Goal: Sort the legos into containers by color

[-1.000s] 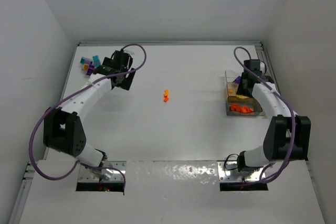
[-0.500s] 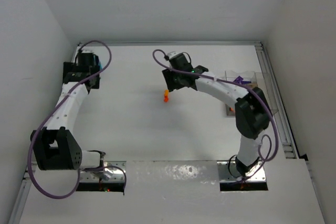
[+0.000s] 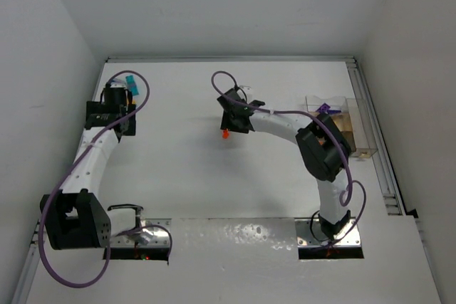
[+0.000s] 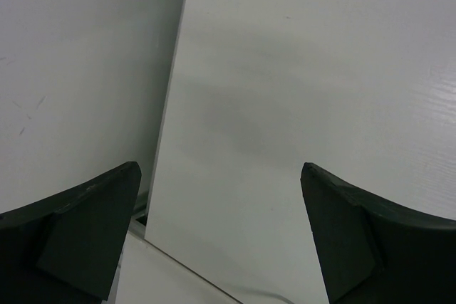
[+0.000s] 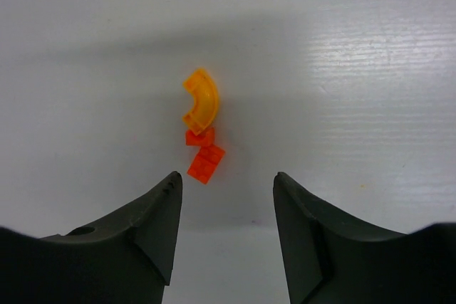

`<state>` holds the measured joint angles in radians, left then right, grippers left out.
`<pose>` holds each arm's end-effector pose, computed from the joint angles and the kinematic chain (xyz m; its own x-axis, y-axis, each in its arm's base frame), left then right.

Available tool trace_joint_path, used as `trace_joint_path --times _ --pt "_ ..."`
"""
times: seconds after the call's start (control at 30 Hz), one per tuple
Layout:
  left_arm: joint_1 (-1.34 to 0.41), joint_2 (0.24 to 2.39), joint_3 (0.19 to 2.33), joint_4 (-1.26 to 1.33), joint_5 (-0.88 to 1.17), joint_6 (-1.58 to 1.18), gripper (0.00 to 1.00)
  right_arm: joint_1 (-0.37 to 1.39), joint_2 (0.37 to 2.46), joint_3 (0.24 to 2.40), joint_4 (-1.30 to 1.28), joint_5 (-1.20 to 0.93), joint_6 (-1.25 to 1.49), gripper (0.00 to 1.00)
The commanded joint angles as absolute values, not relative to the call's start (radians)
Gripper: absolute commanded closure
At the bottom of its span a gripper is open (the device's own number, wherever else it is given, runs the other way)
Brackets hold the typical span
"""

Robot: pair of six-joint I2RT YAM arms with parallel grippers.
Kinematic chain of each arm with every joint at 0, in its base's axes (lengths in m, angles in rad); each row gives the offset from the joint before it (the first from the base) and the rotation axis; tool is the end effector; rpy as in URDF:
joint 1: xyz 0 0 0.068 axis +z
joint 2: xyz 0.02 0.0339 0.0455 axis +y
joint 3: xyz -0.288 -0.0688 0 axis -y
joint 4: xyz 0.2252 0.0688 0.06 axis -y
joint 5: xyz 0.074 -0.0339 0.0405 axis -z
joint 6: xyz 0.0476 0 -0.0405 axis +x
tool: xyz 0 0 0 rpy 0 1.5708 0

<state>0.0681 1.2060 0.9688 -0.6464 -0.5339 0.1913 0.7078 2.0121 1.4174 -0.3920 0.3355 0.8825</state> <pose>0.2210 0.0394 0.2991 -0.8295 0.1075 -0.5480 -0.2271 0.8316 0.5068 0.3360 0.2669 0.1982 -0.7702 0.3007 -0.5624 0.1872 0.9496 0.2514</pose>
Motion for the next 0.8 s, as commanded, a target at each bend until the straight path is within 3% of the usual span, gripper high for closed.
trace_joint_path --times 0.0,0.47,0.77 --pt "0.074 1.184 1.008 -0.618 -0.496 0.167 0.07 0.752 2.025 1.404 -0.341 0.445 1.055 0.49" --pt "0.074 1.189 1.029 -0.615 -0.419 0.15 0.06 0.79 2.12 1.472 -0.396 0.471 1.135 0.59" --pt "0.074 1.187 1.038 -0.624 -0.437 0.15 0.06 0.79 2.207 1.574 -0.448 0.439 1.123 0.59"
